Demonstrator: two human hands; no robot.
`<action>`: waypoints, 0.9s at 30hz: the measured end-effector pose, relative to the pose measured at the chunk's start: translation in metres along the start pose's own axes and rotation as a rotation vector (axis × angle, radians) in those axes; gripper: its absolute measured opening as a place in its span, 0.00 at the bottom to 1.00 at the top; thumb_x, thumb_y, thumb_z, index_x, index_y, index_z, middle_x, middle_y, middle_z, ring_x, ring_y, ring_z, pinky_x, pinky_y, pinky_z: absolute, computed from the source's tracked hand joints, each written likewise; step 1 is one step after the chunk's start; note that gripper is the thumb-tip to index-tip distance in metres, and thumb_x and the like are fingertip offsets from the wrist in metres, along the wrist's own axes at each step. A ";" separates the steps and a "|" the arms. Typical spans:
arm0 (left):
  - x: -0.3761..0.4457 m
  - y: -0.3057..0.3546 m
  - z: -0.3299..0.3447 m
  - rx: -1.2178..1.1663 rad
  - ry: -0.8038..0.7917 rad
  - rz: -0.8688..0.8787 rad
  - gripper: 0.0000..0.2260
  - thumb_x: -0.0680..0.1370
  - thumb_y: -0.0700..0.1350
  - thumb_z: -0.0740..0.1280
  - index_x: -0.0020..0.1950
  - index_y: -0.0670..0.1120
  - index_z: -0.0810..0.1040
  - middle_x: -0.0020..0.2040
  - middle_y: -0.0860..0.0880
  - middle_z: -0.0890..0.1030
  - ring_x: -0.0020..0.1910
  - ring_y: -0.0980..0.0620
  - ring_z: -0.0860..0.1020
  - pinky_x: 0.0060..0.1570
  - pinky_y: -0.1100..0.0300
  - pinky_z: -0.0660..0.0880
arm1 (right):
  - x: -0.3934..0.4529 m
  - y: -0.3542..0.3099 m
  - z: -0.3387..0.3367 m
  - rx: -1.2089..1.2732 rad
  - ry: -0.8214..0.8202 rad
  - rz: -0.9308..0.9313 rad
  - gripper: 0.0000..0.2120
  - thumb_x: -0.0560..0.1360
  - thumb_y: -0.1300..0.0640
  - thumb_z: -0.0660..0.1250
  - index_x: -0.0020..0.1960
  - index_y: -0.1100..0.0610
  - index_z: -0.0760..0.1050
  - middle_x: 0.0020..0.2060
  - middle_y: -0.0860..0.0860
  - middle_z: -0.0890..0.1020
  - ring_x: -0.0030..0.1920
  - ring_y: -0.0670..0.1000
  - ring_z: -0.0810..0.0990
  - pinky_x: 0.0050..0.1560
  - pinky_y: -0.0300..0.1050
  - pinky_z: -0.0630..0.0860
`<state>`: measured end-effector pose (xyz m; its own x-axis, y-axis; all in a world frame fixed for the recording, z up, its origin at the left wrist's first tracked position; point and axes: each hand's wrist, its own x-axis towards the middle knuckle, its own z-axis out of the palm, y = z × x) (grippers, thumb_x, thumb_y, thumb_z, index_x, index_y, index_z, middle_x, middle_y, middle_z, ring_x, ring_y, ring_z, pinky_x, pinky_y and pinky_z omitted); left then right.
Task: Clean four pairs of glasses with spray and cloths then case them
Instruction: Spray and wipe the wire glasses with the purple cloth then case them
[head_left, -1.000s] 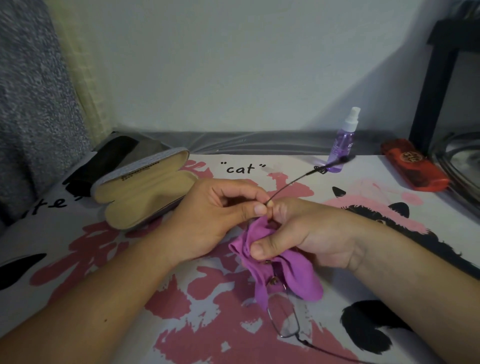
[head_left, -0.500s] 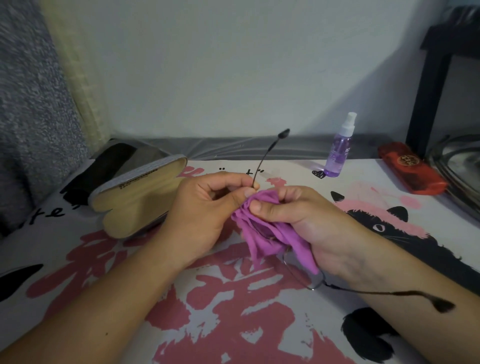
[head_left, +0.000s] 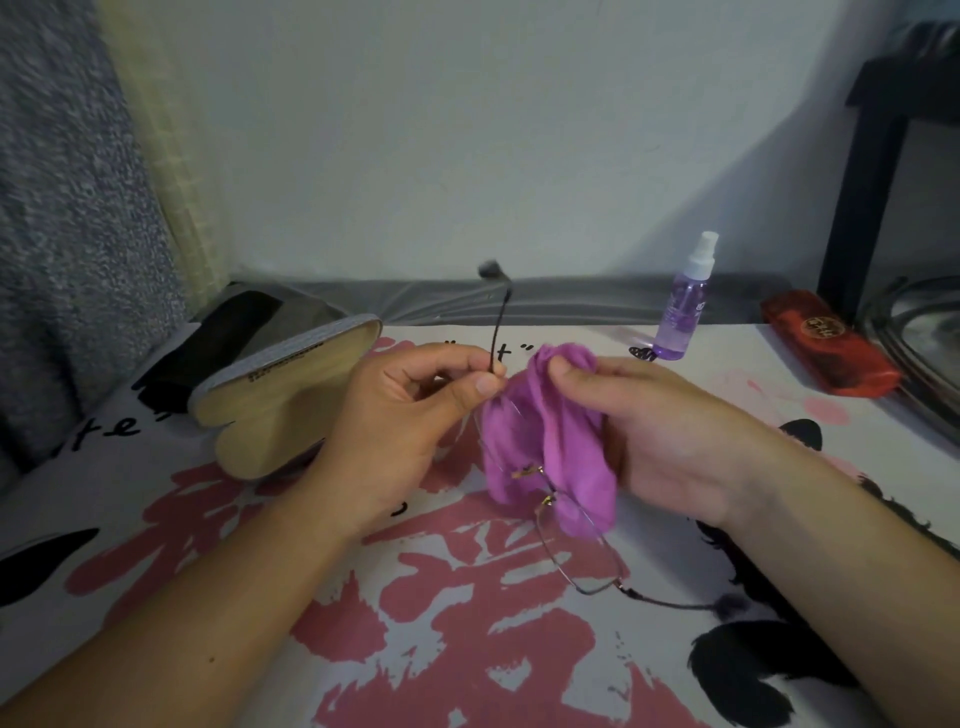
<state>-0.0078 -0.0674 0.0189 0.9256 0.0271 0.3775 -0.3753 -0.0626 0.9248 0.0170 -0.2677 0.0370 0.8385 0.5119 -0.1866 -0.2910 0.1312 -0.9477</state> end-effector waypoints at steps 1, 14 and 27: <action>0.000 0.000 0.000 0.000 -0.027 0.012 0.07 0.70 0.45 0.73 0.44 0.55 0.87 0.43 0.52 0.86 0.45 0.54 0.83 0.48 0.63 0.78 | -0.002 0.001 0.002 -0.035 -0.056 0.038 0.14 0.80 0.55 0.64 0.58 0.65 0.79 0.48 0.59 0.83 0.47 0.57 0.82 0.58 0.55 0.79; 0.002 -0.008 0.003 0.035 -0.195 0.015 0.07 0.71 0.41 0.73 0.48 0.43 0.86 0.44 0.48 0.84 0.46 0.52 0.82 0.51 0.61 0.78 | 0.000 0.019 0.019 -0.185 -0.003 0.061 0.14 0.75 0.66 0.72 0.58 0.71 0.76 0.47 0.64 0.82 0.49 0.62 0.80 0.66 0.66 0.72; 0.003 -0.001 -0.012 -0.147 -0.375 -0.097 0.05 0.72 0.36 0.73 0.45 0.44 0.87 0.43 0.48 0.84 0.46 0.52 0.82 0.50 0.62 0.77 | -0.002 0.018 0.020 -0.175 -0.074 0.051 0.05 0.73 0.66 0.73 0.49 0.63 0.81 0.40 0.59 0.82 0.40 0.55 0.82 0.47 0.48 0.77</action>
<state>-0.0051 -0.0550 0.0196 0.9003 -0.3415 0.2699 -0.2636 0.0658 0.9624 0.0015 -0.2494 0.0258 0.7869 0.5756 -0.2226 -0.2424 -0.0434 -0.9692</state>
